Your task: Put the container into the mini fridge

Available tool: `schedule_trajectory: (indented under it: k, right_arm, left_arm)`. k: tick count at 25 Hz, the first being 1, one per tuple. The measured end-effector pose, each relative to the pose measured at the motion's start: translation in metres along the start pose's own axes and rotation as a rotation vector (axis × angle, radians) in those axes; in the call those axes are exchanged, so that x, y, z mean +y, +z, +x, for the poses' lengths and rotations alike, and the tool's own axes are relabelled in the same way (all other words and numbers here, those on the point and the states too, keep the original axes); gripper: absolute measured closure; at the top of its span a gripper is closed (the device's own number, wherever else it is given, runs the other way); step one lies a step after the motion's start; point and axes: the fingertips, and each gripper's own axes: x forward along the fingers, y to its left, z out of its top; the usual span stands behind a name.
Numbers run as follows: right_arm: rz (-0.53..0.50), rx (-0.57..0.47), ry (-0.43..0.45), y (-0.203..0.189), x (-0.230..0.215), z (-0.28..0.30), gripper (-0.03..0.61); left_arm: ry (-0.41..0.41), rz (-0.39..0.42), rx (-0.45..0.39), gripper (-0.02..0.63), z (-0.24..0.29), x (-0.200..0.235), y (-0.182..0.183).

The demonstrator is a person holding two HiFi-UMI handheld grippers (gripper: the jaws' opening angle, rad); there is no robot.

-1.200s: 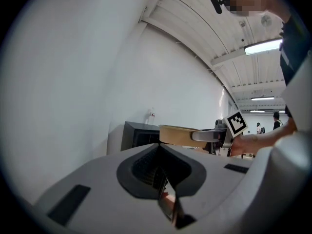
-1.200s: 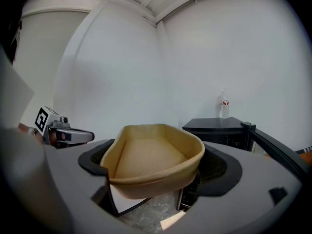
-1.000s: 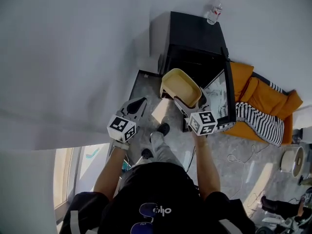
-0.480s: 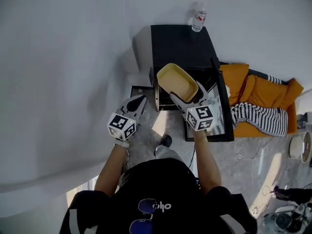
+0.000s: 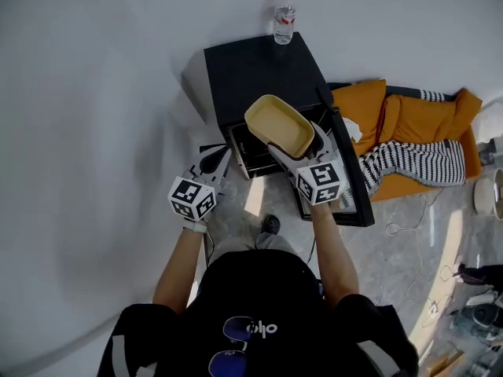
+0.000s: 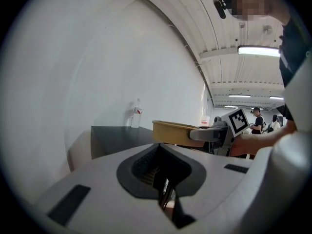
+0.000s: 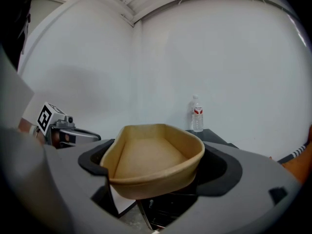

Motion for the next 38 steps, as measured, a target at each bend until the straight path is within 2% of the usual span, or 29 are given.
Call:
schedule_trajectory:
  k: [9,14,21,29,38]
  right_arm:
    - [0.036,0.022,-0.159,-0.019,-0.021,-0.020,0.048]
    - [0.060,0.024,-0.255,-0.029,-0.010,-0.031,0.048]
    - [0.074,0.027,-0.352,-0.041,0.000,-0.038,0.048]
    - [0.092,0.039,-0.409,-0.058,-0.006,-0.050,0.048]
    - [0.138,0.074,-0.420,-0.107,-0.020,-0.051,0.048]
  left_arm:
    - [-0.150,0.004,0.028,0.606,0.033,0.001,-0.005]
    - [-0.242,0.007,0.052,0.606,0.026,0.002,-0.010]
    - [-0.332,0.010,0.072,0.606,0.023,0.007,-0.020]
    - [-0.384,0.014,0.088,0.606,0.032,0.003,-0.028]
    - [-0.389,0.010,0.137,0.606,0.046,-0.003,-0.059]
